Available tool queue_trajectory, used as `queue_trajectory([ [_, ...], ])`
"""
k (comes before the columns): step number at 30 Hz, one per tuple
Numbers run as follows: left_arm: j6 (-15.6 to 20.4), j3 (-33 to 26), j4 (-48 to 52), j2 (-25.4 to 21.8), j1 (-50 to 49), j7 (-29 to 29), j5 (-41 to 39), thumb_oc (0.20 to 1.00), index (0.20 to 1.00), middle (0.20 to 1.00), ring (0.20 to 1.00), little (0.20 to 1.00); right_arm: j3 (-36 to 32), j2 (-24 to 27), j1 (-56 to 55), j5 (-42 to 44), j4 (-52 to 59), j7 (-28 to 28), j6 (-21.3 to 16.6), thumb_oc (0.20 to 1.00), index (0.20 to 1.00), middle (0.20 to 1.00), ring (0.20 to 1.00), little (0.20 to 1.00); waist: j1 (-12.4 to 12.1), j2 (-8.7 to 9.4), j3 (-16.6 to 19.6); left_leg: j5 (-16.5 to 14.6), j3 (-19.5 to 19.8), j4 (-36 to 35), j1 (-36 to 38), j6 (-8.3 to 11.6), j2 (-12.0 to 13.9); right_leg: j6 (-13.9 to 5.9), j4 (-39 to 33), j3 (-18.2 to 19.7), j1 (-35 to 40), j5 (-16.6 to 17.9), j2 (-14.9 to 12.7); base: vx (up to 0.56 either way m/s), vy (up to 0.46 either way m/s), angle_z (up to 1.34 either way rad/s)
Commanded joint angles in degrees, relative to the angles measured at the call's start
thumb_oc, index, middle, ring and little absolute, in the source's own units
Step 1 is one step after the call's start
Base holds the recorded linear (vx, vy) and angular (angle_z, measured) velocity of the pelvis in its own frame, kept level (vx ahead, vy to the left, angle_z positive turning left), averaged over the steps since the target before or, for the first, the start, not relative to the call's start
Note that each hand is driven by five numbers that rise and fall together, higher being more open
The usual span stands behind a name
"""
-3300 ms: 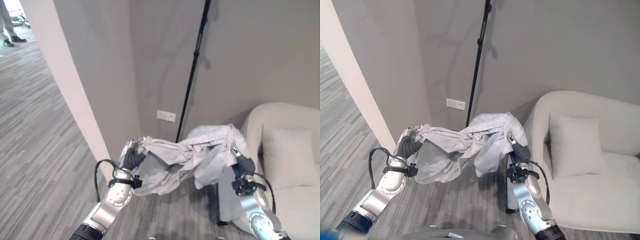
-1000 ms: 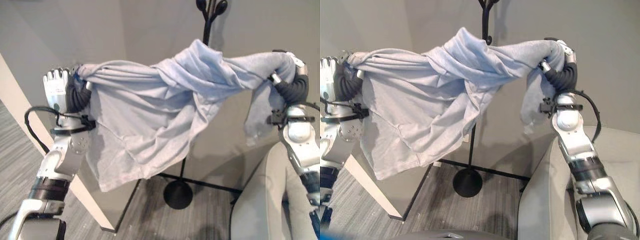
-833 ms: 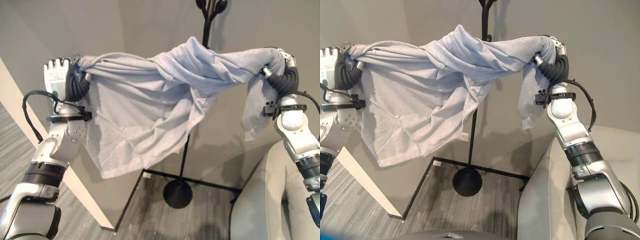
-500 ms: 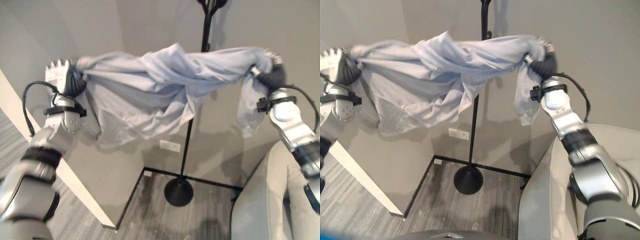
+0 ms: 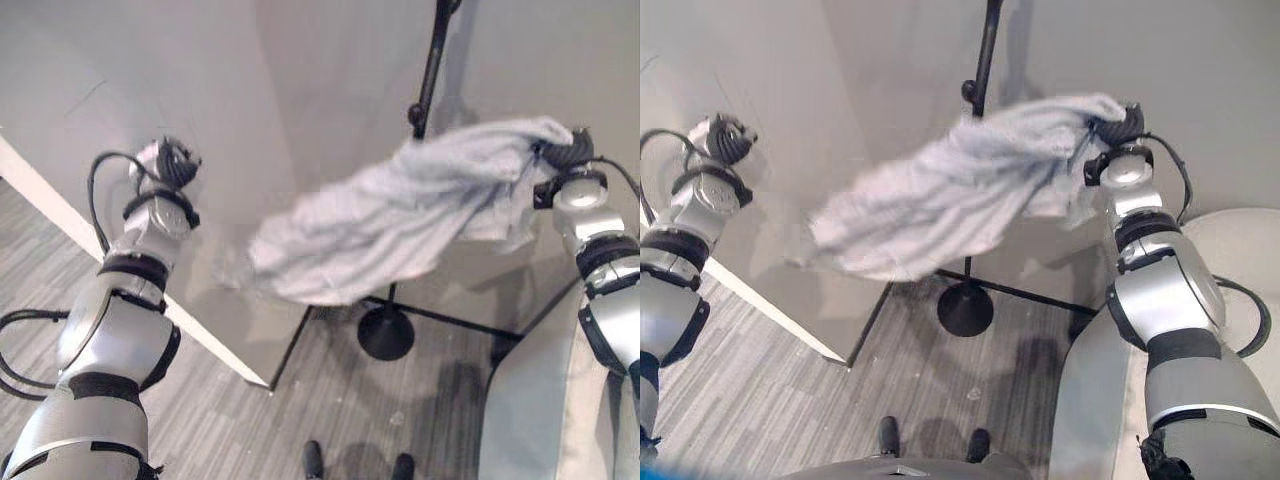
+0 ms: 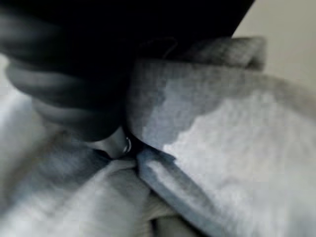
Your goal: Hang the clothes on the sofa on the clothes rack.
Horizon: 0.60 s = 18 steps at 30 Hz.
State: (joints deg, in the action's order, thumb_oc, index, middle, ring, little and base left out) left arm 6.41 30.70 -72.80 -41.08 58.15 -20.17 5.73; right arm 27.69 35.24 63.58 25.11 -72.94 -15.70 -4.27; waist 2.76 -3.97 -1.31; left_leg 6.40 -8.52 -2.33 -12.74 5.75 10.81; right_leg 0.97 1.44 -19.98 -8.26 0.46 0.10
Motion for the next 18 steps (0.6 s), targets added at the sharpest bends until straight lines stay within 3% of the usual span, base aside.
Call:
queue_trajectory([
  [1, -6.1, -5.4, -9.3, -4.6, -1.6, 1.0, -3.9, 0.200, 0.200, 0.200, 0.200, 0.200, -1.3, 3.7, 4.2, 0.1, -1.6, -0.7, -1.8, 0.200, 0.200, 0.200, 0.200, 0.200, -3.3, 2.56, -2.6, -0.5, 0.3, -2.7, 6.8, 4.14, 3.0, -4.60, 8.2, 0.1, -2.2, -9.5, -6.1, 0.00, 0.000, 0.00],
  [10, -5.1, -11.4, -8.2, 0.3, -14.9, 2.6, -5.7, 0.200, 0.200, 0.200, 0.200, 0.200, -4.8, -0.3, -4.5, 0.8, 0.7, 0.0, -2.2, 0.200, 0.200, 0.200, 0.200, 0.200, -3.2, 0.64, -4.3, -0.7, -0.5, -2.7, 6.3, 3.49, 2.4, -4.29, 10.0, 1.7, -4.3, -9.6, -7.1, -0.02, 0.034, -0.06],
  [15, -3.6, -15.5, -0.5, 7.6, -31.6, 2.3, -2.5, 0.200, 0.200, 0.200, 0.200, 0.200, -7.2, 2.1, -15.7, -1.1, 23.4, -0.5, -6.3, 0.200, 0.200, 0.200, 0.200, 0.200, -2.0, 0.51, -4.8, -1.5, -1.1, -2.7, 7.2, 3.02, 2.3, -4.38, 10.0, 1.9, -3.9, -9.4, -7.2, -0.01, 0.020, 0.00],
  [16, -2.4, -15.9, 3.7, 10.4, -37.9, 2.0, -0.9, 0.878, 0.878, 0.878, 0.878, 0.878, -10.3, 3.4, -21.1, -1.8, 31.8, -1.1, -8.1, 0.200, 0.200, 0.200, 0.200, 0.200, -1.6, 0.56, -4.9, -1.9, -1.1, -2.7, 7.7, 2.79, 2.3, -4.44, 10.1, 1.7, -3.6, -9.4, -7.4, 0.00, 0.019, 0.12],
  [17, -2.4, -15.8, 3.9, 10.4, -38.1, 1.9, -0.9, 1.000, 1.000, 1.000, 1.000, 1.000, -10.5, 3.4, -21.6, -1.9, 32.2, -1.2, -8.0, 0.200, 0.200, 0.200, 0.200, 0.200, -1.7, 0.58, -4.7, -1.9, -1.1, -2.7, 7.7, 2.79, 2.3, -4.45, 10.0, 1.7, -3.5, -9.4, -7.4, -0.08, 0.028, 0.15],
  [18, -0.8, -16.4, 7.5, 12.9, -43.1, 2.0, -0.5, 1.000, 1.000, 1.000, 1.000, 1.000, -14.3, 4.5, -27.3, -2.9, 38.8, -1.8, -9.8, 0.200, 0.200, 0.200, 0.200, 0.200, -1.6, 0.64, -5.0, -1.4, -1.4, -2.7, 7.6, 2.09, 2.3, -4.01, 9.4, 0.8, -3.4, -8.2, -7.4, -0.09, 0.005, 0.19],
])
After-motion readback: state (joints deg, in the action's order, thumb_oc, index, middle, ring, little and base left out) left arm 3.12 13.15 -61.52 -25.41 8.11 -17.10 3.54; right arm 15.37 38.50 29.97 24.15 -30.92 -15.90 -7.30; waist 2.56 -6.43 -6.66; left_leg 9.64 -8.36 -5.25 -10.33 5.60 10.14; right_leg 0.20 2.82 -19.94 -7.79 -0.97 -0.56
